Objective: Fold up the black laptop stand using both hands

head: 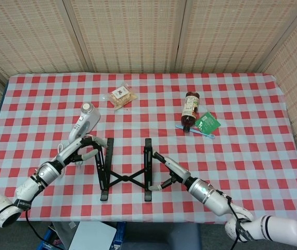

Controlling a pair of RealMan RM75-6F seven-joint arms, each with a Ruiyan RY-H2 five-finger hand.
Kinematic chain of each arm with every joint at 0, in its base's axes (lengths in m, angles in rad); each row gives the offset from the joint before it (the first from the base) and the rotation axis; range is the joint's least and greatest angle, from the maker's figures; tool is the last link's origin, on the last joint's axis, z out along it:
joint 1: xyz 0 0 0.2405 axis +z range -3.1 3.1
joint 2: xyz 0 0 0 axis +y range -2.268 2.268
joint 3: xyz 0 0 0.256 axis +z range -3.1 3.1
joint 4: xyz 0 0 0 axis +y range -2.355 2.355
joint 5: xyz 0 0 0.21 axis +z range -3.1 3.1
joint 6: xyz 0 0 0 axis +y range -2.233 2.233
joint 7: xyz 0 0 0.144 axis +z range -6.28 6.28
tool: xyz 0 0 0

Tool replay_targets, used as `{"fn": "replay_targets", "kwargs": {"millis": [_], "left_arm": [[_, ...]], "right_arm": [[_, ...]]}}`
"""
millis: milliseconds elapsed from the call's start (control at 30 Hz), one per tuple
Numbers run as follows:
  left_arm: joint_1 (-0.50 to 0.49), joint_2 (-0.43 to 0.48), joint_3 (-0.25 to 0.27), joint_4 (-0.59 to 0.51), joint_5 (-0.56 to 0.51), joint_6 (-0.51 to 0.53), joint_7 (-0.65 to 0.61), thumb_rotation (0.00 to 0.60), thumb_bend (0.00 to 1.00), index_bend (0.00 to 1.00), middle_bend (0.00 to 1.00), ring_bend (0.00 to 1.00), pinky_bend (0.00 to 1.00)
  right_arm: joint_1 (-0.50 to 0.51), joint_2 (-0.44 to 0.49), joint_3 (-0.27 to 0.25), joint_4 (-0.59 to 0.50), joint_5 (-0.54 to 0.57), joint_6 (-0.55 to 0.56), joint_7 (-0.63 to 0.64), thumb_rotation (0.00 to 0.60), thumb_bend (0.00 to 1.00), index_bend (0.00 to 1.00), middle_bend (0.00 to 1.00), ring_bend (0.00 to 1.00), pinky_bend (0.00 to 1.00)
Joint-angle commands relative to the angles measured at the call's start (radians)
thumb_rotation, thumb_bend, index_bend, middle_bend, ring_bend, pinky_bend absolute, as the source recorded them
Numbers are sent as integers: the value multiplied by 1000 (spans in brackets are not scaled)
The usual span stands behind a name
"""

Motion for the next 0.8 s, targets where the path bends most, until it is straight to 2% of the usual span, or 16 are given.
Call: {"fn": "replay_targets", "kwargs": {"millis": [33,433,633,800], "left_arm": [[7,35,35,-35,57,51,-43,263,213,344,390,407,275],[32,165,161,-160,238,216,-49,289,213,366,401,417,278],[42,204,207,-198,283,263,-30,289,213,366,401,417,278],[41,217,231,-221,299,272,1,288,213,366,401,417,278]], "right_arm": [[-7,31,-40,-4,-66,49,32,600,0,0,75,0,3],[-27,154,-151,-85,-210,180,62,600,0,0,93,0,3],[-15,177,-165,-102,-217,195,57,600,0,0,94,0,3],[16,142,-176,-84,-220,164,55,600,0,0,94,0,3]]}}
